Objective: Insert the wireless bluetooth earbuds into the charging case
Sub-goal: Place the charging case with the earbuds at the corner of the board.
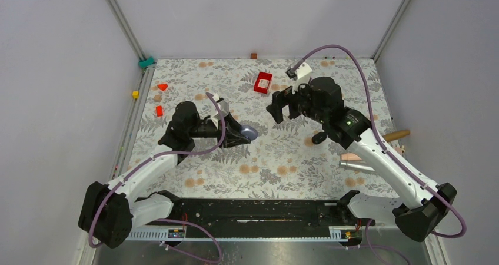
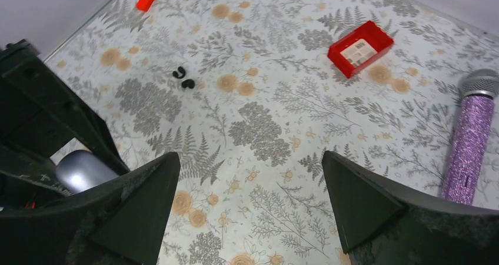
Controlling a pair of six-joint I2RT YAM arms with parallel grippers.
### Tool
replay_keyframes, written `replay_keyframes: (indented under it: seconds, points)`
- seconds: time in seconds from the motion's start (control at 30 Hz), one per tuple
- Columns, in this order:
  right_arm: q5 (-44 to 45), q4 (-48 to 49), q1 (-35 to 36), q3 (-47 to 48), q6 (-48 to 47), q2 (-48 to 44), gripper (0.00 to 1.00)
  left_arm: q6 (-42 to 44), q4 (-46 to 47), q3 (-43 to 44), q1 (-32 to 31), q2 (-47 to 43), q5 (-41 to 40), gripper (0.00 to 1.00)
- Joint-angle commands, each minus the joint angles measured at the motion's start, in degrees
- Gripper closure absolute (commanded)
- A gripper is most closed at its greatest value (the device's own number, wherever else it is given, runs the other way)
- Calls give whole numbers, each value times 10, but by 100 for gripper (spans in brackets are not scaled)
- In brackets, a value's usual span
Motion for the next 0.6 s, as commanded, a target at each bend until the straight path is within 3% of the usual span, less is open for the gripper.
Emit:
replay_keyframes:
  seconds: [0.0,0.23,0.57]
  points:
    - [42,46,-25,-17,38,-30,0,17,5,33,1,-11,-40,100]
    - [26,54,-48,-28,47,-43,1,14,-53,65,11,4,-195,100]
    - [18,63,-66,-42,58,-48,1,38,-96,100,25,21,-308,100]
